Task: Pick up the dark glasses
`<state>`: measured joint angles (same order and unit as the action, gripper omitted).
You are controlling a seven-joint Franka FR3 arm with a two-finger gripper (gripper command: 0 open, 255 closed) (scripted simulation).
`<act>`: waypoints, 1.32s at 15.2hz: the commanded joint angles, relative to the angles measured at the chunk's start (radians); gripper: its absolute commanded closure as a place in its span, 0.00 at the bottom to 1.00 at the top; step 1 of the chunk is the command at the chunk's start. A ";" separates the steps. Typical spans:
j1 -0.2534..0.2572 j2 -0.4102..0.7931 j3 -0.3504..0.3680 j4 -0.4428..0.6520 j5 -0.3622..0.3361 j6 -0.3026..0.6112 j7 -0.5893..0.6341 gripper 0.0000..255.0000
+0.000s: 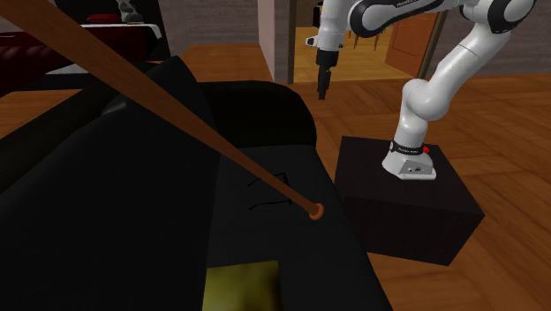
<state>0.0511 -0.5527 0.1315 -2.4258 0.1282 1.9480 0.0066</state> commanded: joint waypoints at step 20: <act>0.097 0.718 0.223 0.270 -0.162 0.442 0.348 0.00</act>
<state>0.1403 0.1124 0.3531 -2.1867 -0.0075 2.3718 0.3322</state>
